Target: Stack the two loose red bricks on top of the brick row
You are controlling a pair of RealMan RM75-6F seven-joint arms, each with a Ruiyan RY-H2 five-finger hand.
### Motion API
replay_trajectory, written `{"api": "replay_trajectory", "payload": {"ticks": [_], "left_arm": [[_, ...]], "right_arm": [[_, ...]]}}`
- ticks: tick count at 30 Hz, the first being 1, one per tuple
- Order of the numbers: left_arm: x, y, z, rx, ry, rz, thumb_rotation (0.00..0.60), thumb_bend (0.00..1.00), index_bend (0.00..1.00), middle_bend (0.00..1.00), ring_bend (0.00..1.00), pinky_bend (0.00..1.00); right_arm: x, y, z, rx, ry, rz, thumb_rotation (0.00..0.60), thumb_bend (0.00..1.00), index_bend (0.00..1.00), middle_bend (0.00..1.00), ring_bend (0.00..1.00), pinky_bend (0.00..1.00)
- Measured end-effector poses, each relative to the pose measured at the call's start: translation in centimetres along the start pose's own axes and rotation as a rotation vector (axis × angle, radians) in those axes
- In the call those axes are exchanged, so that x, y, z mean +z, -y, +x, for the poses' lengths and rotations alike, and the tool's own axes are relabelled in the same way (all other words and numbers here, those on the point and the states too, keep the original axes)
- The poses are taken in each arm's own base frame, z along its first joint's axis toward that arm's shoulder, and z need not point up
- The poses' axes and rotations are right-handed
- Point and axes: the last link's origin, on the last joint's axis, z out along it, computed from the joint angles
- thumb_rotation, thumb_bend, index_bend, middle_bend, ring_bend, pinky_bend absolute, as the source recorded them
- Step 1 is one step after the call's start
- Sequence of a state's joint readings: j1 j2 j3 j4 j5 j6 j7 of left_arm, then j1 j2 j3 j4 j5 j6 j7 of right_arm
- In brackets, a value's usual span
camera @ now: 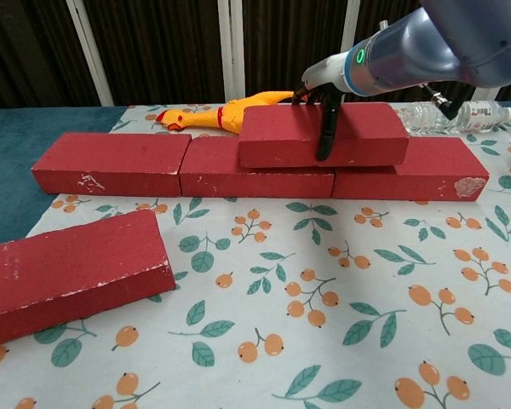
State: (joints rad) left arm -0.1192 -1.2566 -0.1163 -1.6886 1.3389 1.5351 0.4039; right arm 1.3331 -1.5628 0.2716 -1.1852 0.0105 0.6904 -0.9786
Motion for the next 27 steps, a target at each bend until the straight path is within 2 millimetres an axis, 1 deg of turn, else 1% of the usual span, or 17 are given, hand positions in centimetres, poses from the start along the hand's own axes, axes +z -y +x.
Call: {"api": "replay_trajectory", "payload": {"ticks": [8, 27], "left_arm": [[-0.06, -0.05, -0.09, 0.006, 0.003, 0.001, 0.600, 0.00, 0.00, 0.00, 0.00, 0.11], [-0.06, -0.13, -0.19, 0.015, 0.003, 0.005, 0.600, 0.00, 0.00, 0.00, 0.00, 0.11]], "right_arm": [[0.28, -0.21, 0.07, 0.006, 0.000, -0.015, 0.600, 0.06, 0.38, 0.36, 0.32, 0.00], [0.36, -0.69, -0.43, 0.009, 0.012, -0.020, 0.600, 0.06, 0.38, 0.36, 0.32, 0.00]]}}
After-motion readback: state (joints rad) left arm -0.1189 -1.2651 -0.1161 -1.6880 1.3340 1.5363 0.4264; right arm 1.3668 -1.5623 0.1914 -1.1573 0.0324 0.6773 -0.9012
